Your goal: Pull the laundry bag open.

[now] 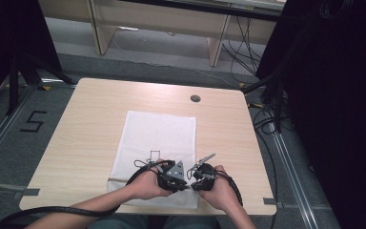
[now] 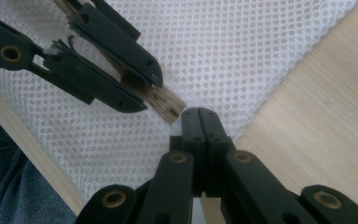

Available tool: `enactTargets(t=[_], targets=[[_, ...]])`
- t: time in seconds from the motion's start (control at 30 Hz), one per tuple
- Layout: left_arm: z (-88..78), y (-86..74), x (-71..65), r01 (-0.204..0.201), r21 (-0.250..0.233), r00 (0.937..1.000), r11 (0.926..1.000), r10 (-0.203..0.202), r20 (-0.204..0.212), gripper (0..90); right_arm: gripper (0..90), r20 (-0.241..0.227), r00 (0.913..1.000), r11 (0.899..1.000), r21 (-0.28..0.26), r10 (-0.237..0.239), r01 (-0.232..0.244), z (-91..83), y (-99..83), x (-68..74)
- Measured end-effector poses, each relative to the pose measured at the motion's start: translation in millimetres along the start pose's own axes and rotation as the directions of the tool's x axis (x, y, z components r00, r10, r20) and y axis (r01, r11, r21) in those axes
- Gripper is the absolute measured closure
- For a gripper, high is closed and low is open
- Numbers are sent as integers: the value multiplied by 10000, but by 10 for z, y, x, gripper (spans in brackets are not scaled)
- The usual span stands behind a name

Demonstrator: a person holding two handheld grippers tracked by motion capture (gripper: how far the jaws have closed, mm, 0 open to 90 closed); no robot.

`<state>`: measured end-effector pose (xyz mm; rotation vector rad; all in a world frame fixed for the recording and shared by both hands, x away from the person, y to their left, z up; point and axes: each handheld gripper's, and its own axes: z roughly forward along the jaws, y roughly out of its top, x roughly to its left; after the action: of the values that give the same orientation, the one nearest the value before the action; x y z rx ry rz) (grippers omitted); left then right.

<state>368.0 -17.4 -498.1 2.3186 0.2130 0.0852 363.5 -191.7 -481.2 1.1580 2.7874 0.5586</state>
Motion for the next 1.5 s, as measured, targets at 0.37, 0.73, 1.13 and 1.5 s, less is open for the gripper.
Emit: enactTargets(t=[0.37,0.73,1.13,1.5], targets=[[-2,-23,15,63,-134,10000,9999,-63,48,819,900,-11,10000,10000,27,90,-90,-5,-1,21],[-54,-31,-9,55,-100,10000,9999,-56,-52,819,900,-93,9994,9994,68,337,-337,-10,-3,14],[-79,-40,-9,86,-95,10000,9999,-87,-21,819,900,-127,9997,9997,-32,230,-230,-8,-6,4],[-125,-52,-1,2,-118,10000,9999,-3,-92,819,900,-194,9990,9991,-10,415,-415,-8,-7,6]])
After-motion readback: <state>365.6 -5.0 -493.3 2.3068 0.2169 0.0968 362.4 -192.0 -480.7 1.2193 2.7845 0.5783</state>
